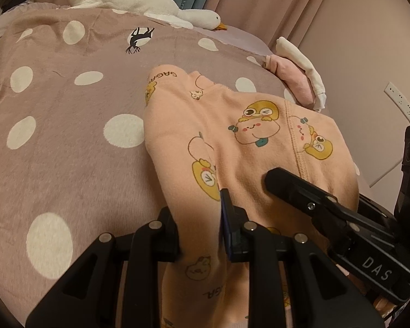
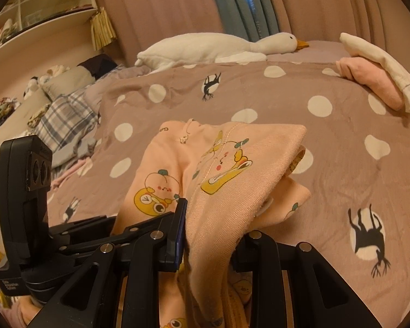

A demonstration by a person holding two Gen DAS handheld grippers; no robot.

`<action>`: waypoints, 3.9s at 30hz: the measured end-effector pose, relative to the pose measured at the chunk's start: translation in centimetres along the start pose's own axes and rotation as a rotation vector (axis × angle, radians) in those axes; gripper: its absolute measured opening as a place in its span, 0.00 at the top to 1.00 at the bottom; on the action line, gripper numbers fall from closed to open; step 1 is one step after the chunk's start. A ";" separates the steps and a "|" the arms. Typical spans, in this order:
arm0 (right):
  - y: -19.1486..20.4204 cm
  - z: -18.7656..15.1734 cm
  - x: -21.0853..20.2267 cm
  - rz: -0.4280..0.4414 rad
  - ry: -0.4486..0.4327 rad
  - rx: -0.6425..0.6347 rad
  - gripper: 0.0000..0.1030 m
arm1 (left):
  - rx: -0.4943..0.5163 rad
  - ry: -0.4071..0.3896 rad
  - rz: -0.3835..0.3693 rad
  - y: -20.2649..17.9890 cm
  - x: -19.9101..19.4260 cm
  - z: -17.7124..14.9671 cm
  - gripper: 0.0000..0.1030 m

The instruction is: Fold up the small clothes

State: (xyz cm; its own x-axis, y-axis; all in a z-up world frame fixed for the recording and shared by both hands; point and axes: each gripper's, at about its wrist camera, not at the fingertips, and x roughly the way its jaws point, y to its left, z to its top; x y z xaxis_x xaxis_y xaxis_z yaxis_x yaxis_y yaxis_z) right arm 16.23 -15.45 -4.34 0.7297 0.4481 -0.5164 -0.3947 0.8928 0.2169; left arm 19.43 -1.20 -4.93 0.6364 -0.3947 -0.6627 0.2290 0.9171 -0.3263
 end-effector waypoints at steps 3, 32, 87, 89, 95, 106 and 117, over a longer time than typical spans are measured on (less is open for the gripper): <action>-0.4 0.3 0.6 0.001 0.003 0.004 0.73 | 0.004 0.009 0.009 0.0 0.9 0.4 0.77; -4.4 0.5 5.4 0.016 0.106 0.057 0.73 | 0.017 0.112 0.100 1.3 6.1 0.6 0.72; -10.7 -0.9 5.0 0.050 0.164 0.376 0.55 | 0.042 0.115 0.240 2.0 4.4 -0.8 0.34; -10.9 -1.0 4.8 0.045 0.163 0.388 0.55 | 0.045 0.116 0.245 2.0 4.2 -1.0 0.34; -11.0 -1.2 4.4 0.018 0.166 0.400 0.52 | 0.040 0.121 0.251 2.2 3.5 -1.8 0.32; -10.7 -0.8 2.8 -0.050 0.148 0.345 0.52 | 0.047 0.127 0.267 2.0 2.7 -2.7 0.32; -7.2 -1.4 0.3 0.007 0.126 0.173 0.52 | 0.048 0.145 0.276 1.7 1.7 -4.1 0.31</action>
State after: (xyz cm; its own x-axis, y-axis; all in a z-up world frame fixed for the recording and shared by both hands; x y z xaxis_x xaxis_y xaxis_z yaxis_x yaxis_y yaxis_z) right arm 18.52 -21.78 -7.23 0.6474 0.4545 -0.6118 -0.2897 0.8892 0.3540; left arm 17.85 -0.51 -9.41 0.5683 -0.1316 -0.8122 0.0995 0.9909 -0.0910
